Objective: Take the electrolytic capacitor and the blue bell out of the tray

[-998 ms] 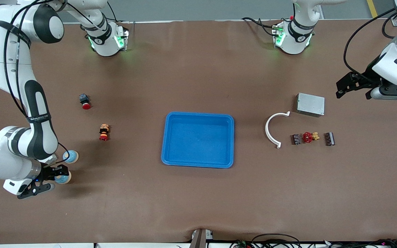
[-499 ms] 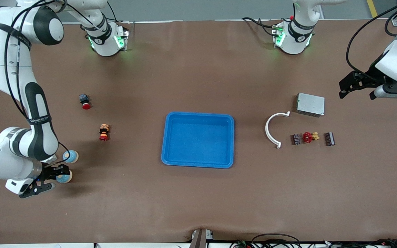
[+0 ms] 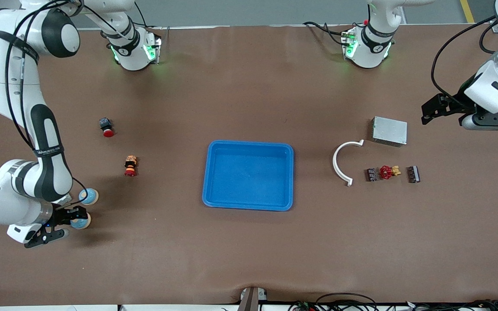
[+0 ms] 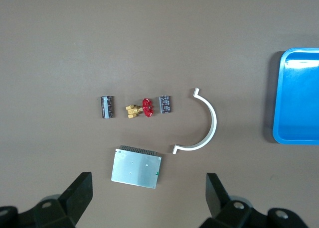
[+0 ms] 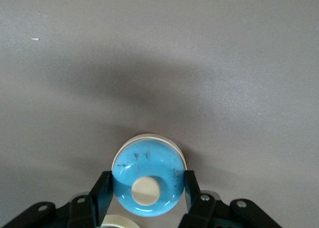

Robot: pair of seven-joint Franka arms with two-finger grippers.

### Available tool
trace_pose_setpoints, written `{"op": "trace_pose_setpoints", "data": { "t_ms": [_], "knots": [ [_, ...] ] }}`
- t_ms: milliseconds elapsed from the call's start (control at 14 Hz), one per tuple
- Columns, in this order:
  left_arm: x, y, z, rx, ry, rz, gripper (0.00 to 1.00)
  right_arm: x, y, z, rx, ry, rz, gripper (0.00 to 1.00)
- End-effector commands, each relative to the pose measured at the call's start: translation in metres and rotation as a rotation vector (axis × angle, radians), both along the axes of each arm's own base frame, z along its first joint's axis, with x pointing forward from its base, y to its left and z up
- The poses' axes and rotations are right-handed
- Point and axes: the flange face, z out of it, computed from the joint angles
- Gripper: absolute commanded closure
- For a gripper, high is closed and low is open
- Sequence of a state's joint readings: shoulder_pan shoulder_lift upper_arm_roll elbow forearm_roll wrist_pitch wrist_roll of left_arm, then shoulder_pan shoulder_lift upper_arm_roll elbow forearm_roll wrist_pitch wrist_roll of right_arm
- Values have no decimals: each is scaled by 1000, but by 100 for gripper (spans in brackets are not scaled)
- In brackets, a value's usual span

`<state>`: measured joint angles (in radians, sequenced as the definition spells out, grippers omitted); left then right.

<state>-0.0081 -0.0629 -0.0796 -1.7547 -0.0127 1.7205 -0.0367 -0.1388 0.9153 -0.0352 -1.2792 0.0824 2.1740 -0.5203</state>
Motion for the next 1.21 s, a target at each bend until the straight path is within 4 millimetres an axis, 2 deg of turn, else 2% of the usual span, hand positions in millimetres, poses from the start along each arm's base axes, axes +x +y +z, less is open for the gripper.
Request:
{"op": "trace_pose_setpoints", "data": {
  "t_ms": [0, 285, 356, 428, 926, 1140],
  "knots": [
    [1, 0, 7, 21, 4, -10, 0, 1, -3, -3, 38, -15, 1, 100],
    [0, -1, 7, 20, 4, -8, 0, 1, -3, -5, 41, -17, -4, 100],
    [1, -1, 8, 20, 2, -8, 0, 1, -2, -5, 46, -18, -6, 93],
    [0, -1, 7, 20, 4, -8, 0, 1, -2, -5, 50, -18, -18, 1],
    [1, -1, 8, 21, 2, -19, 0, 2, -1, -3, 76, -23, -36, 0],
    [1, -1, 7, 21, 4, -17, 0, 8, 12, 22, 77, -44, -42, 0]
  ]
}}
